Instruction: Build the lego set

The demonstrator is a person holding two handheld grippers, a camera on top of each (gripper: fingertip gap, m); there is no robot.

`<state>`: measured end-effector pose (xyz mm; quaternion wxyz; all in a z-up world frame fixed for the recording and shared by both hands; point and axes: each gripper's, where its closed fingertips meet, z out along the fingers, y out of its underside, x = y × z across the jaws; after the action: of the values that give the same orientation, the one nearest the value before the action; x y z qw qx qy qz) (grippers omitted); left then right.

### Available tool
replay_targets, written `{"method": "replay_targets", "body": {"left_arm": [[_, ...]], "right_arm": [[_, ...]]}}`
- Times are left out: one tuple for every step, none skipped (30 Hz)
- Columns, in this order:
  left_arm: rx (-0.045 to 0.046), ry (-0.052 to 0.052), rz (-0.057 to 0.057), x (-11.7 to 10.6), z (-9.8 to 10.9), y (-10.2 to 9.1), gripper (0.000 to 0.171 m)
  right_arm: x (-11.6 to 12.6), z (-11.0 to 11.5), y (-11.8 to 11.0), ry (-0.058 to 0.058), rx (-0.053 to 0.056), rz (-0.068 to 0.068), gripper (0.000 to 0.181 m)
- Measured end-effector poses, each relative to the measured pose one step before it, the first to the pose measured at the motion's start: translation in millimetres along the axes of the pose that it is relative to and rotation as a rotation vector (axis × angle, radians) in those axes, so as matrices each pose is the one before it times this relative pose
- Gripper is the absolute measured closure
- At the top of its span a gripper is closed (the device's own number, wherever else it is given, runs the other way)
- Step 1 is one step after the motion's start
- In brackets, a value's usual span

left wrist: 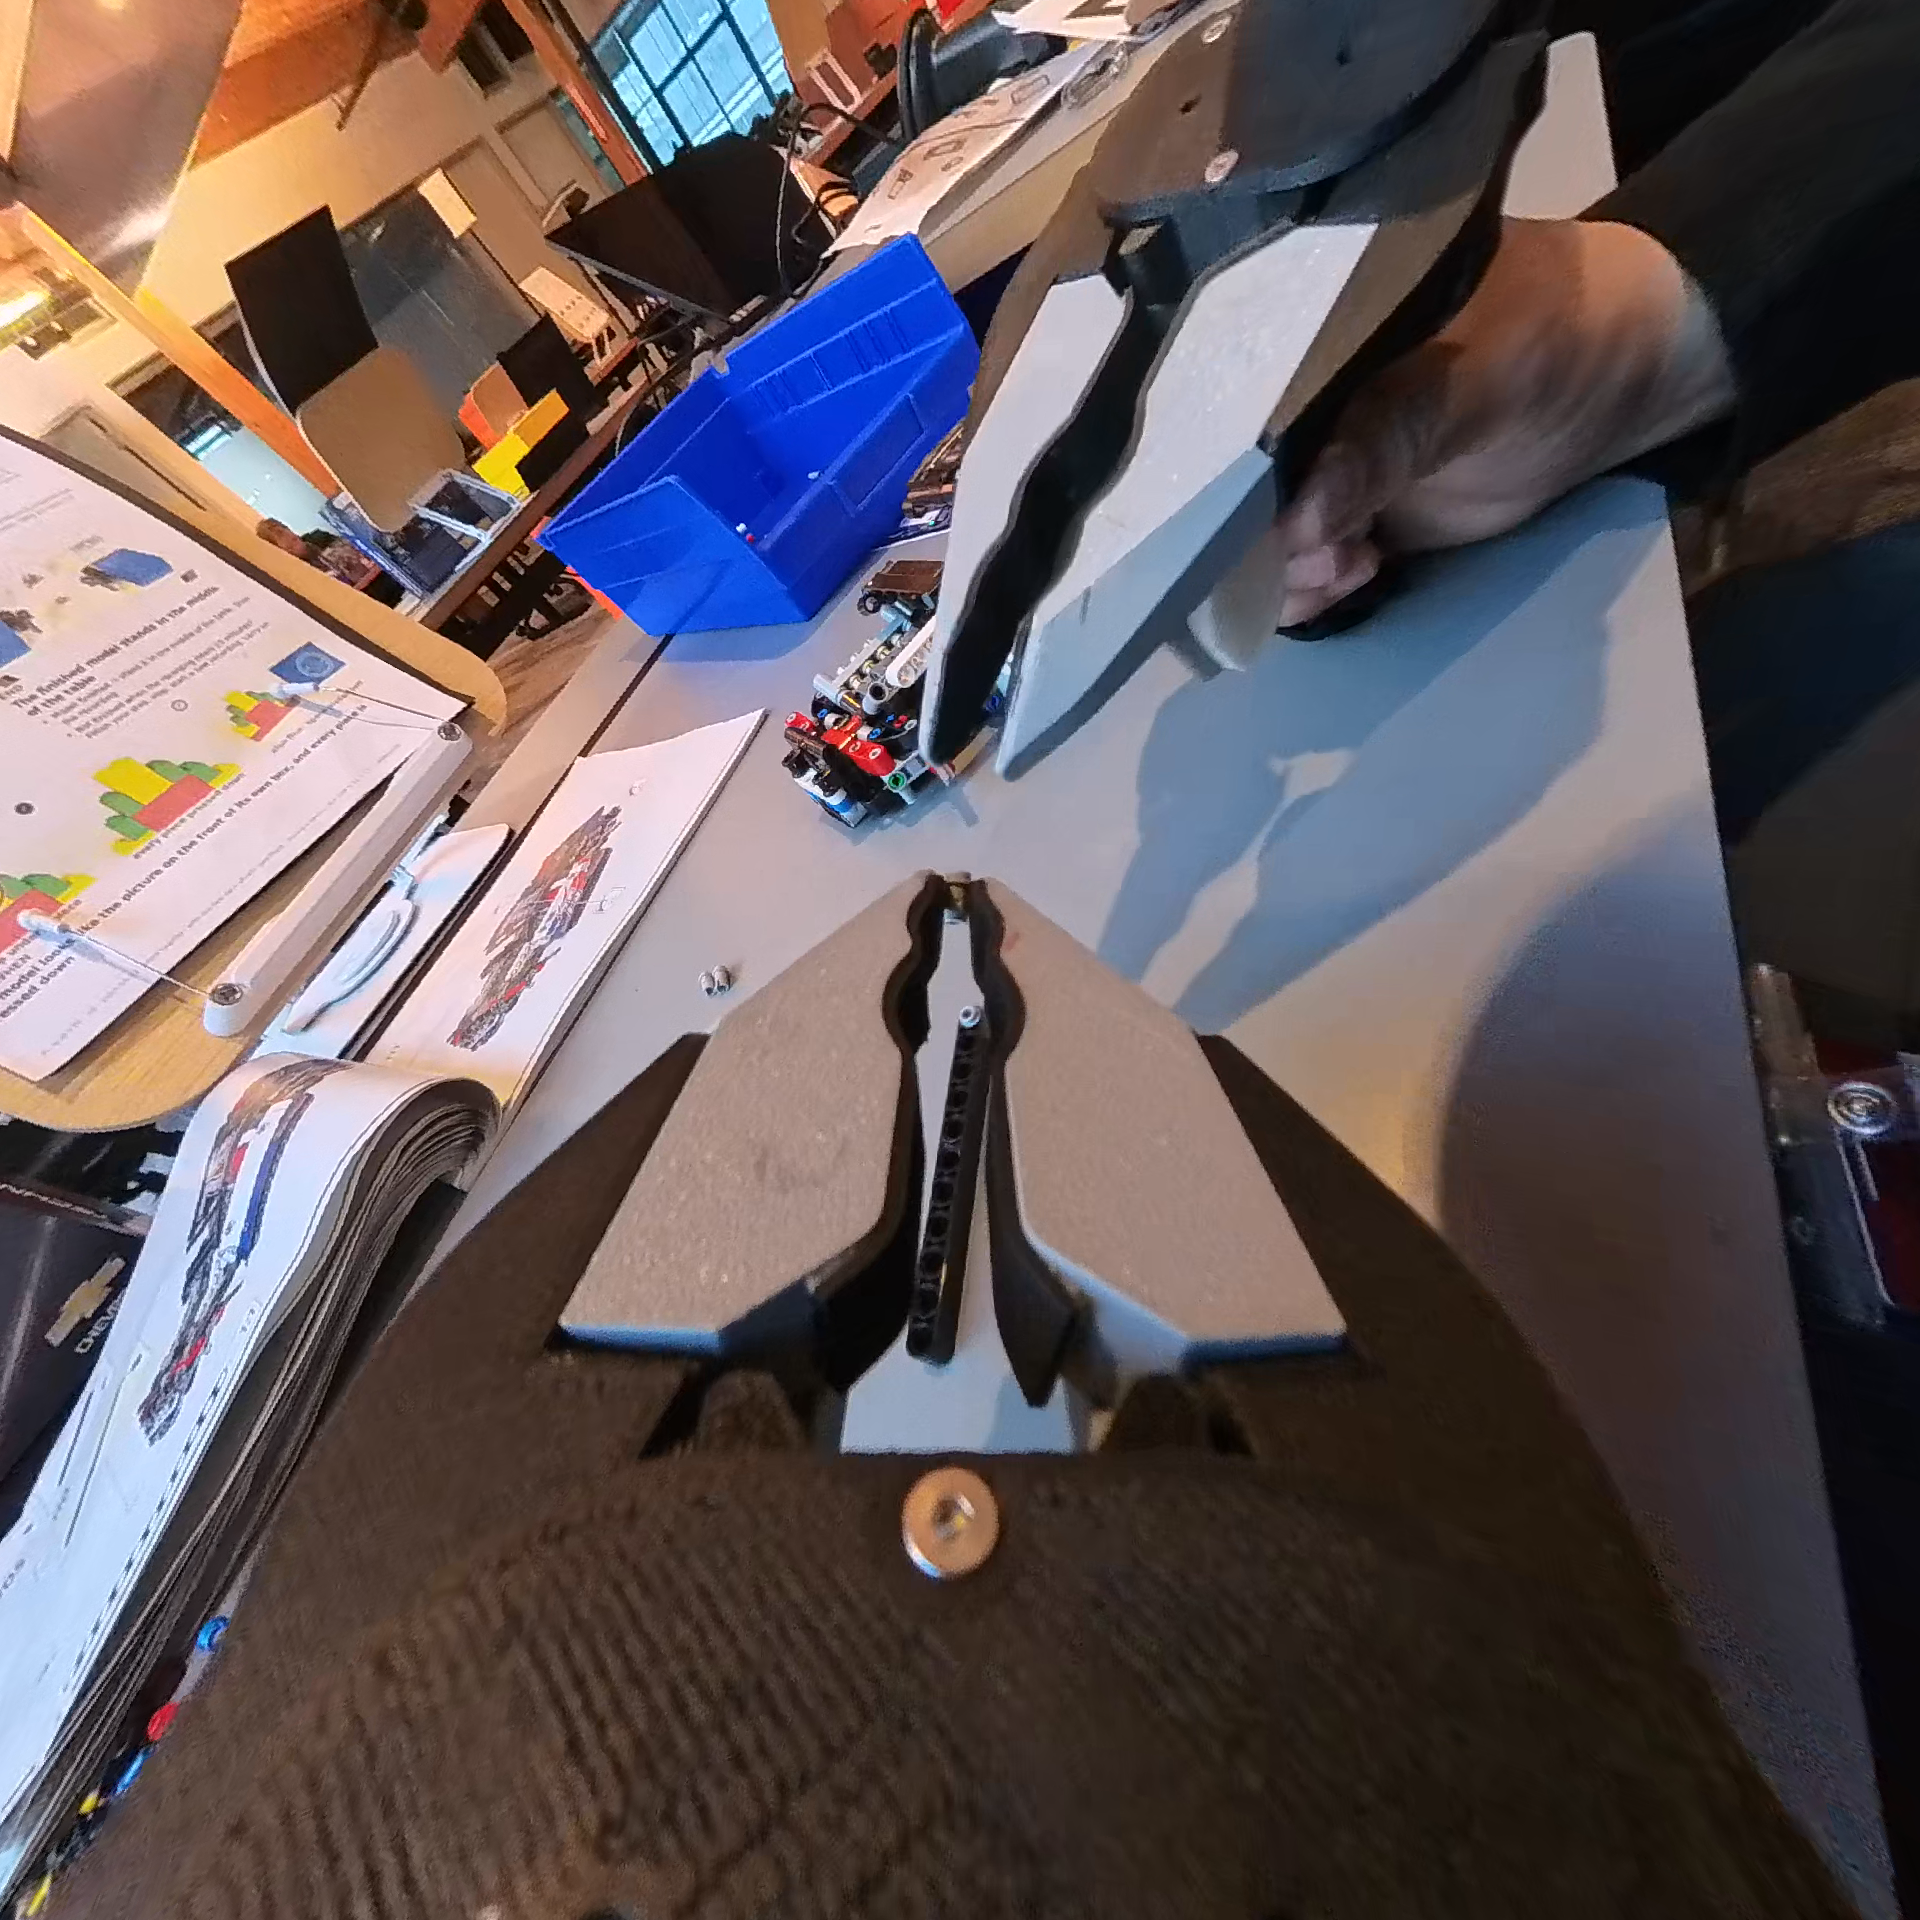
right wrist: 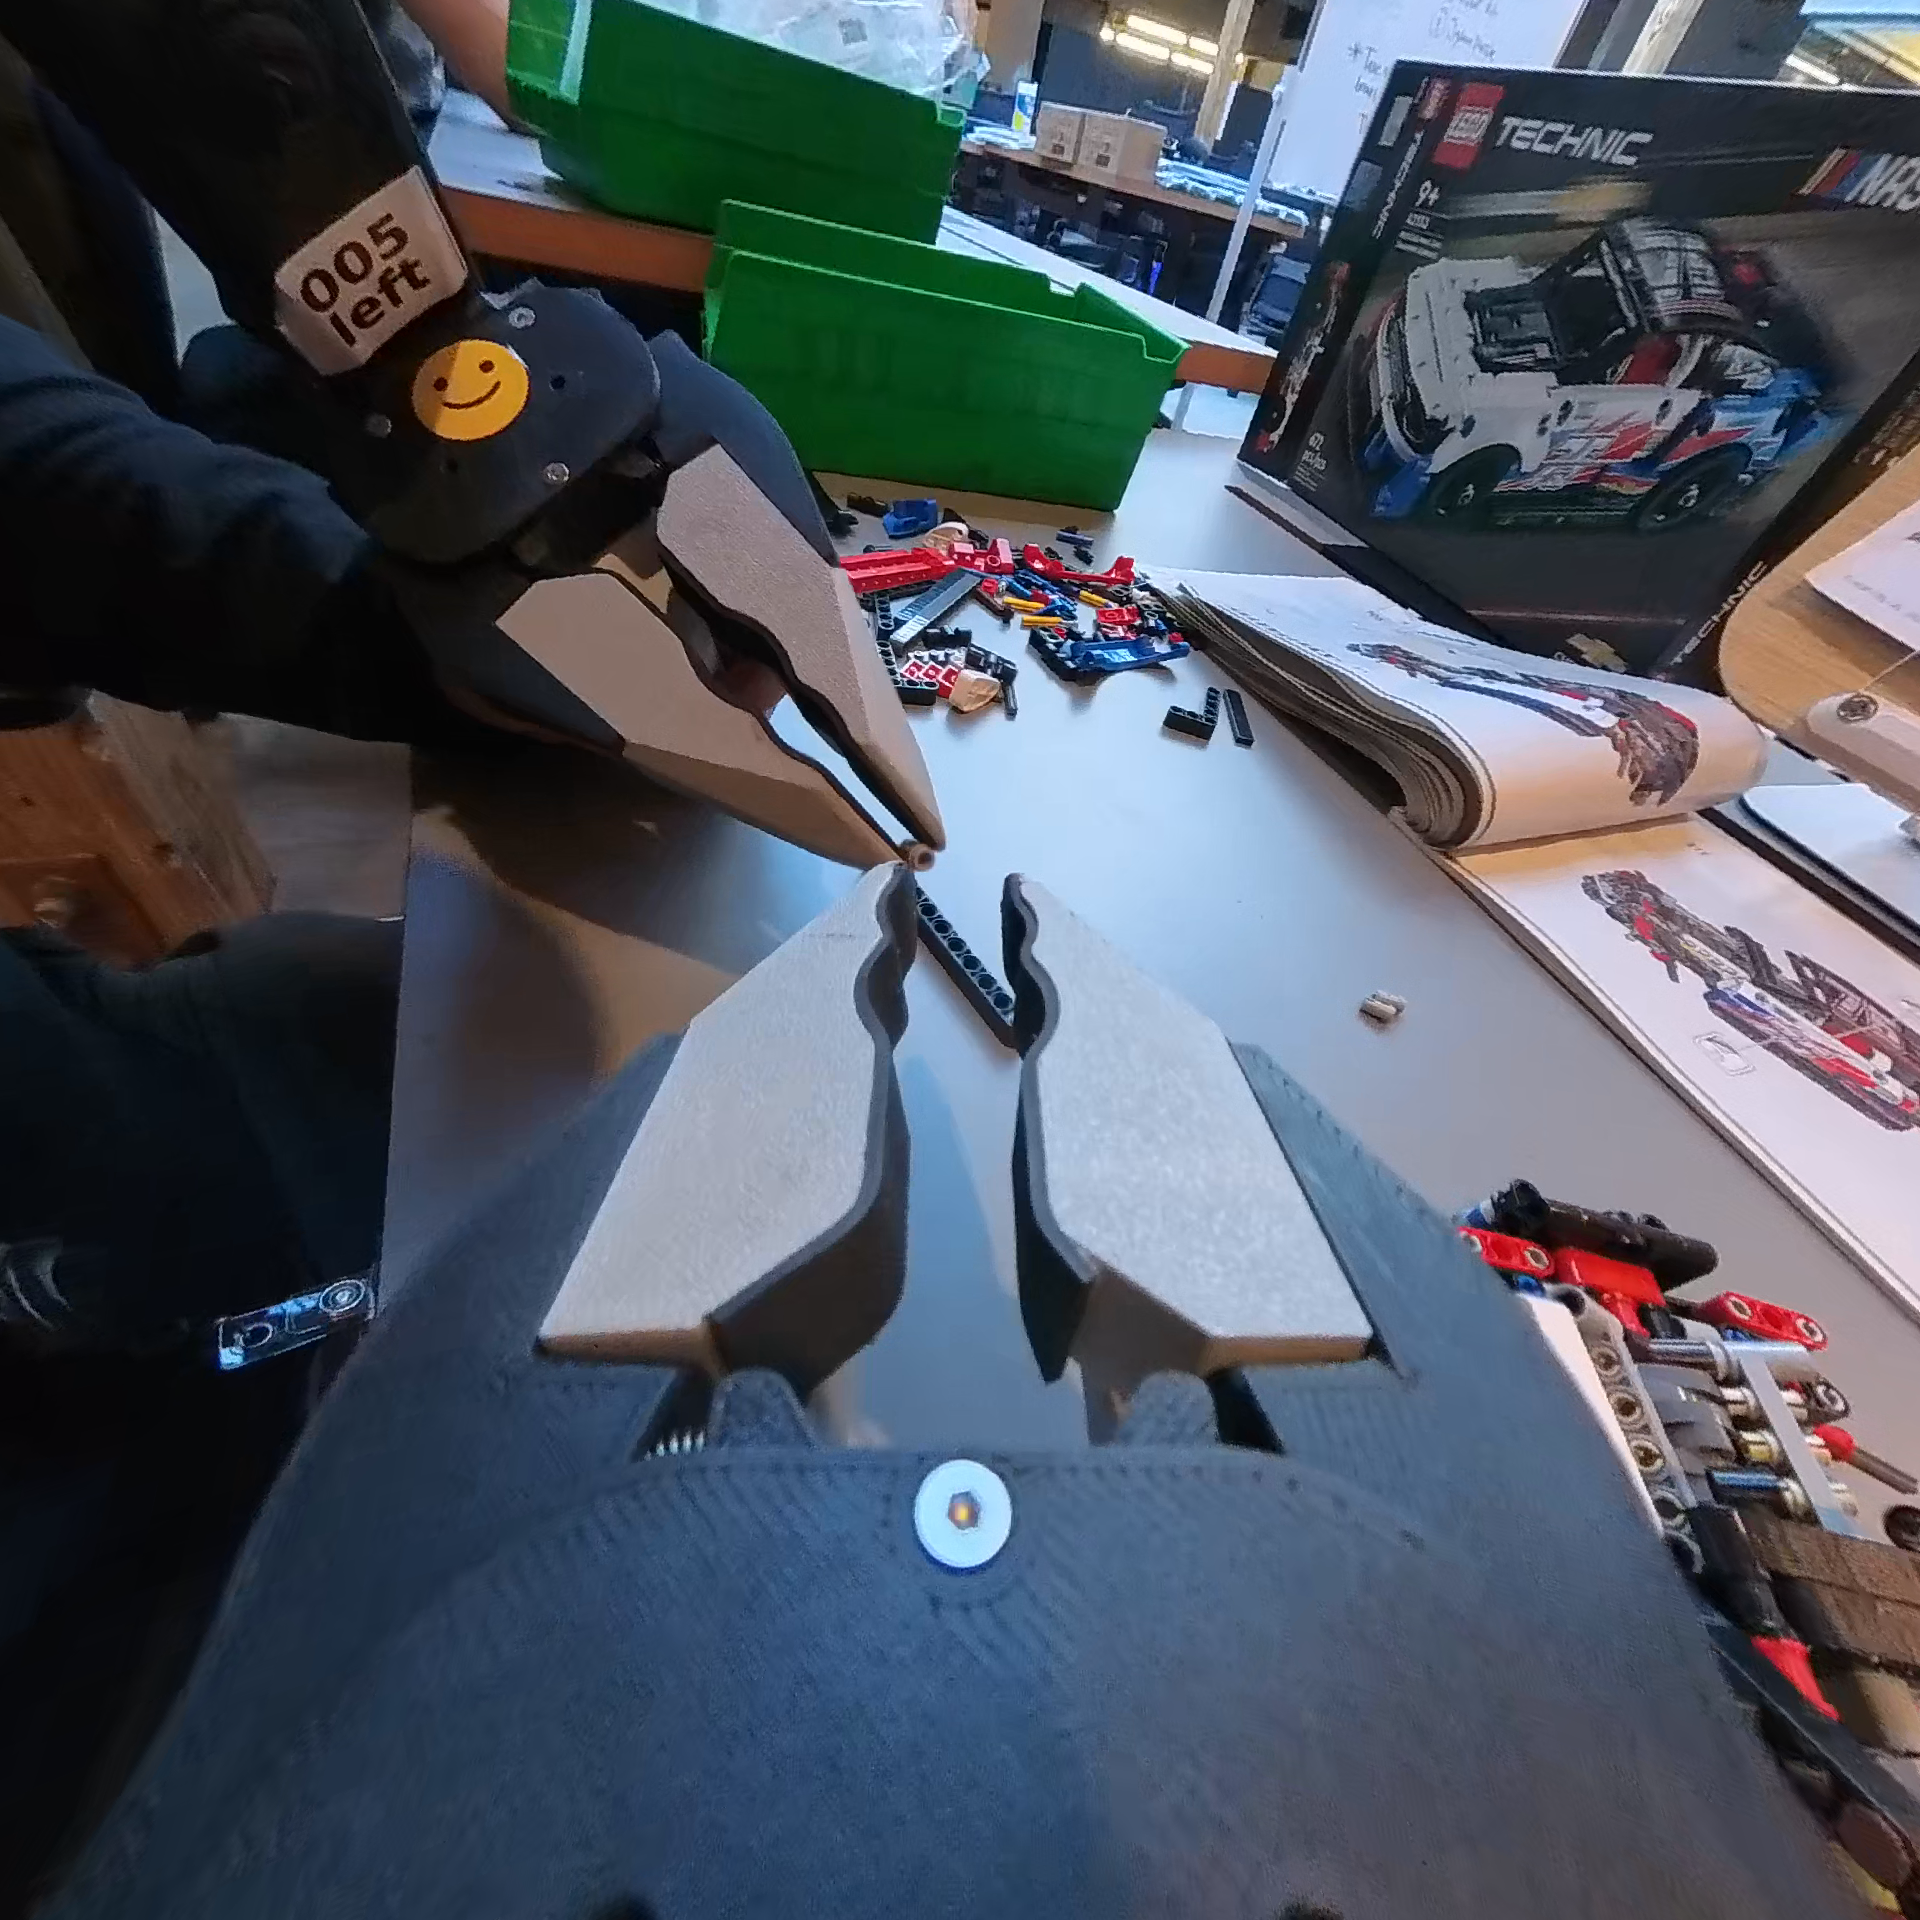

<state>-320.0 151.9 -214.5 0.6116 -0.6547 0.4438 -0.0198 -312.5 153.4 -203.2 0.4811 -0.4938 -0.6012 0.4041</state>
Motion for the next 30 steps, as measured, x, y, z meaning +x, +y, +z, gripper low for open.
{"method": "replay_targets", "body": {"left_arm": [[0.00040,0.0015,0.0028,0.42,0.09,-0.09,0.170],[0.00001,0.0011,0.0007,0.22,0.08,0.02,0.170],[0.00049,0.0000,-0.0016,-0.36,0.05,-0.02,0.170],[0.00131,-0.0028,-0.0017,-0.69,-0.14,0.03,0.170],[0.00056,-0.0039,-0.0020,-0.94,-0.14,0.06,0.170],[0.00010,-0.0001,-0.0016,-0.20,0.03,0.04,0.170],[0.00038,0.0005,0.0007,0.08,-0.05,-0.07,0.170],[-0.00016,0.0005,0.0034,0.36,0.03,-0.08,0.170],[-0.00167,0.0006,0.0050,0.60,0.30,0.17,0.170],[-0.00285,0.0015,0.0057,0.80,0.33,0.22,0.170],[-0.00185,0.0022,0.0061,0.93,0.33,0.06,0.170],[-0.00086,0.0016,0.0059,0.80,0.21,0.01,0.170],[-0.00179,0.0000,0.0044,0.45,0.22,0.14,0.170],[-0.00134,-0.0021,0.0038,0.03,0.01,0.01,0.170],[0.00083,-0.0027,0.0044,-0.04,-0.06,-0.27,0.170],[0.00278,-0.0032,0.0054,0.01,-0.26,-0.69,0.170],[0.00146,-0.0035,0.0071,0.13,-0.14,-0.53,0.170],[-0.00217,-0.0030,0.0108,0.55,0.10,-0.12,0.171],[-0.00533,-0.0020,0.0157,1.10,0.44,0.21,0.170],[-0.00764,-0.0007,0.0201,1.82,0.68,0.35,0.171],[-0.00693,0.0000,0.0217,2.07,0.80,0.19,0.170],[-0.00555,0.0000,0.0200,1.96,0.68,0.16,0.170],[-0.00485,-0.0002,0.0159,1.53,0.59,0.09,0.170],[-0.00318,-0.0023,0.0109,0.66,0.27,-0.05,0.170],[-0.00162,-0.0024,0.0062,0.19,0.24,0.05,0.170],[-0.00210,-0.0046,0.0024,-0.52,0.06,0.23,0.170],[-0.00065,-0.0063,0.0007,-0.94,-0.16,0.00,0.170],[0.00184,-0.0063,0.0008,-1.01,-0.27,-0.33,0.170],[0.00198,-0.0062,0.0020,-0.86,-0.35,-0.39,0.170],[-0.00018,-0.0039,0.0023,-0.48,-0.10,-0.02,0.170]], "right_arm": [[-0.77,0.59,0.11,-0.0001,-0.0021,-0.0061,0.167],[-0.37,0.51,0.23,-0.0004,-0.0018,-0.0025,0.168],[-0.10,0.30,0.12,-0.0010,-0.0013,0.0013,0.167],[0.27,0.18,-0.03,-0.0012,0.0002,0.0039,0.167],[0.38,0.05,-0.08,-0.0018,0.0012,0.0051,0.167],[0.43,0.10,0.01,-0.0024,0.0007,0.0063,0.167],[0.56,0.08,-0.07,-0.0024,0.0007,0.0074,0.167],[0.58,-0.11,-0.19,-0.0033,0.0022,0.0080,0.168],[0.38,-0.16,-0.29,-0.0052,0.0032,0.0097,0.168],[0.16,-0.06,-0.15,-0.0093,0.0023,0.0120,0.168],[-0.13,0.01,0.04,-0.0132,-0.0001,0.0144,0.168],[-0.14,0.18,0.10,-0.0139,-0.0010,0.0175,0.168],[-0.62,0.30,-0.30,-0.0170,0.0015,0.0199,0.168],[-2.01,0.46,-0.69,-0.0259,0.0035,0.0208,0.168],[-2.88,1.05,0.34,-0.0316,-0.0042,0.0222,0.169],[-2.92,1.76,1.86,-0.0334,-0.0161,0.0258,0.171],[-2.01,2.15,2.40,-0.0280,-0.0203,0.0296,0.172],[0.85,1.92,2.04,-0.0076,-0.0174,0.0324,0.173],[3.32,1.48,1.43,0.0113,-0.0116,0.0340,0.173],[2.24,1.03,0.18,0.0069,-0.0017,0.0330,0.172],[-0.01,0.52,-0.57,-0.0062,0.0047,0.0295,0.171],[-0.22,0.36,-0.05,-0.0065,0.0010,0.0235,0.172],[0.00,0.49,1.00,-0.0041,-0.0064,0.0154,0.172],[-0.10,0.52,1.25,-0.0042,-0.0086,0.0084,0.172],[-0.14,0.42,0.76,-0.0029,-0.0060,0.0045,0.172],[-0.26,0.14,0.75,-0.0029,-0.0049,0.0042,0.172],[-0.41,0.16,0.93,-0.0041,-0.0060,0.0057,0.172],[-0.50,0.19,1.11,-0.0052,-0.0070,0.0067,0.172],[-0.61,0.11,0.79,-0.0054,-0.0044,0.0043,0.172],[-0.70,0.02,0.01,-0.0043,0.0000,0.0000,0.173]]}}
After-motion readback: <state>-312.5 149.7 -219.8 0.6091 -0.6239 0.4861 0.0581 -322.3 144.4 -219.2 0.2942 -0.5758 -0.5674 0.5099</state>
